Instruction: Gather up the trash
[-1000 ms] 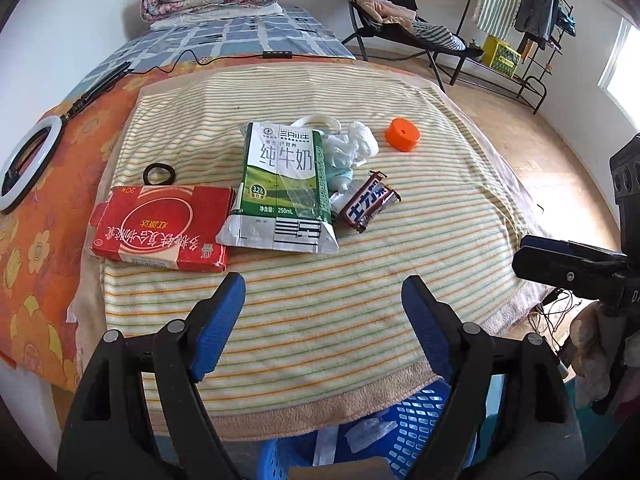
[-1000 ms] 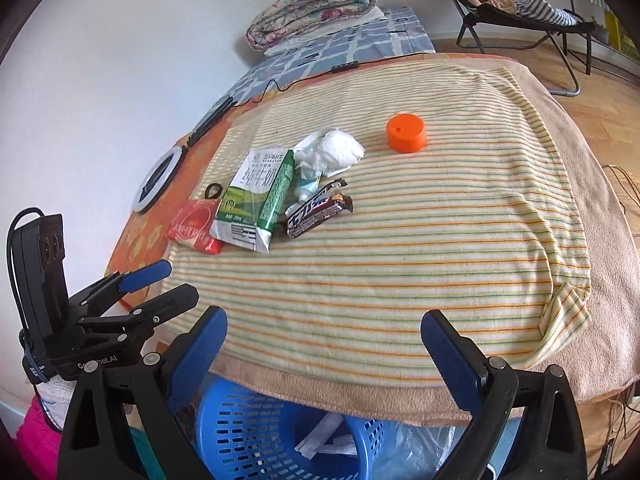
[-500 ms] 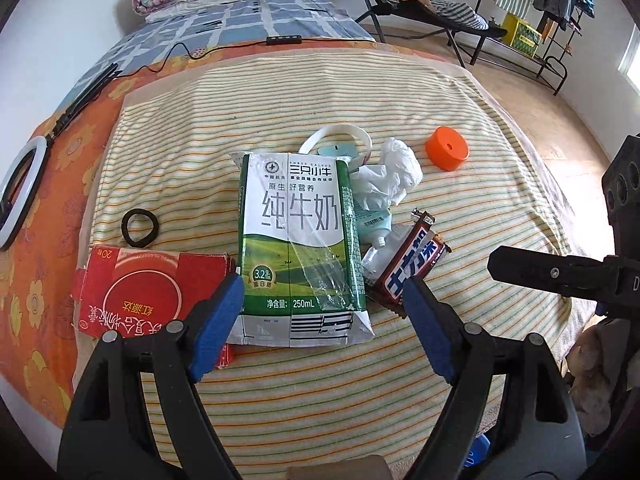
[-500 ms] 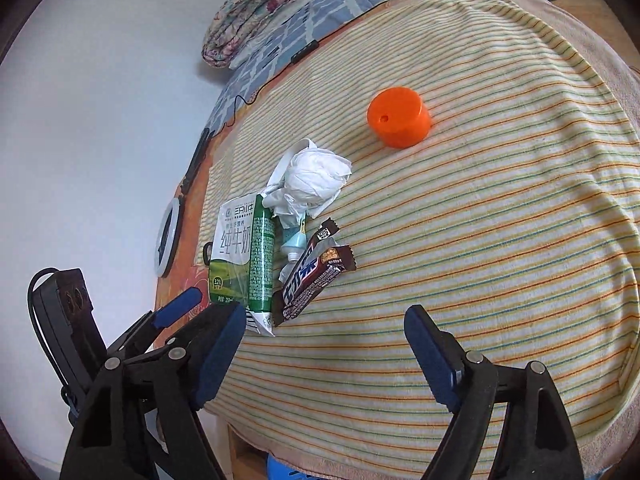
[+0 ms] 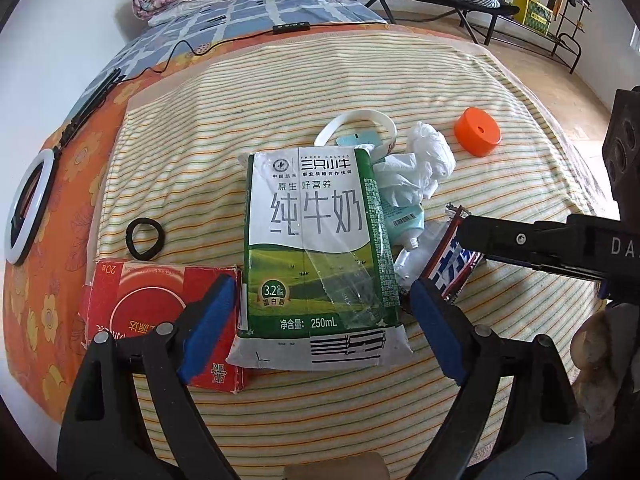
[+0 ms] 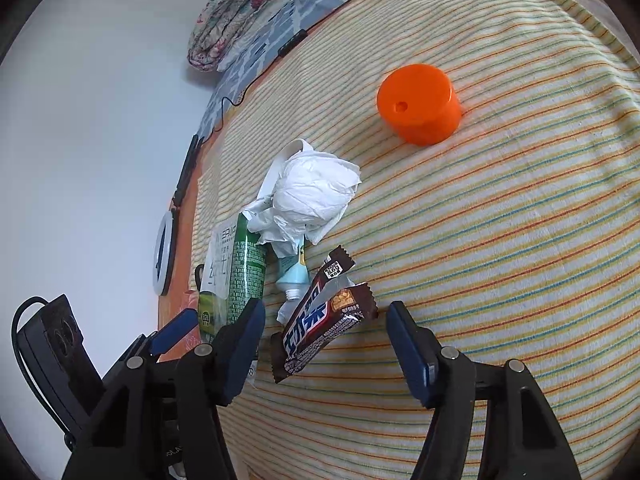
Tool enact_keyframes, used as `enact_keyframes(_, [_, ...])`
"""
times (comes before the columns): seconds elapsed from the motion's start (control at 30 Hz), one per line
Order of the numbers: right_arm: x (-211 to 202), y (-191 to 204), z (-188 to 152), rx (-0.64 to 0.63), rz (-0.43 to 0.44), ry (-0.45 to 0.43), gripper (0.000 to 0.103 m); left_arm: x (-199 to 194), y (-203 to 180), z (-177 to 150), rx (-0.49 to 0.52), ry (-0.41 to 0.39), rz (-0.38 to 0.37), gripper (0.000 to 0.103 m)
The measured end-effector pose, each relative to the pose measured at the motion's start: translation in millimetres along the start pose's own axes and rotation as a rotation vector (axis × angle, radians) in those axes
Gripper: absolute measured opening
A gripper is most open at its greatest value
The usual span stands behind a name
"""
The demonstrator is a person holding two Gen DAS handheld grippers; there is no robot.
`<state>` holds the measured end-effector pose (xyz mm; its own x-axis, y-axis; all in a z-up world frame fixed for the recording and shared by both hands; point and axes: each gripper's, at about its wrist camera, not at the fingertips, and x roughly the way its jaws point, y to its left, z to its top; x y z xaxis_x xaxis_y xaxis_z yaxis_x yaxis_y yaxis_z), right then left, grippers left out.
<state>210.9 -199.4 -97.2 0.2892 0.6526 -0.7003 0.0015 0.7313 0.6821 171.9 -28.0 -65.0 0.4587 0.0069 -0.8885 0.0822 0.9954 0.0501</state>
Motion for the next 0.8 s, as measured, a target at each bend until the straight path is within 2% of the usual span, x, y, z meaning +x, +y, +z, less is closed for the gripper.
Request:
enact_keyframes(0.03, [1,0,1,0.001,-0.005,-0.003,0.057,2,-1,-1,0.004,0.004,0.001,0.091])
enact_keyframes(0.2, [4,1,3,0.003,-0.002,-0.013,0.055,10,-2,1,0.022,0.000,0.020,0.091])
enact_keyframes(0.27, [5,3,3,-0.008,-0.009,-0.014,0.054,11,3,2,-0.001,-0.011,-0.005,0.090])
enact_keyframes(0.33, [5,4,2,-0.017,-0.016,-0.016,0.048,12,9,3,-0.041,-0.012,-0.047,0.080])
enact_keyframes(0.37, [5,4,3,-0.022,-0.018,-0.014,0.045,13,11,3,-0.056,-0.009,-0.059,0.079])
enact_keyframes(0.43, [7,5,2,-0.029,-0.013,-0.003,0.031,12,14,3,-0.064,-0.019,-0.067,0.077])
enact_keyframes(0.53, [5,7,-1,-0.048,-0.017,-0.008,0.021,8,15,1,-0.070,-0.032,-0.069,0.072])
enact_keyframes(0.6, [0,12,-3,-0.073,-0.030,-0.025,0.019,4,16,0,-0.078,-0.047,-0.067,0.066])
enact_keyframes(0.63, [-4,14,-4,-0.089,-0.036,-0.037,0.018,1,17,0,-0.082,-0.058,-0.056,0.051])
enact_keyframes(0.7, [-12,21,-5,-0.121,-0.048,-0.063,0.016,-5,22,1,-0.095,-0.073,-0.058,0.042])
enact_keyframes(0.8, [-25,29,-8,-0.162,-0.066,-0.102,0.015,-3,28,1,-0.120,-0.057,-0.087,0.042])
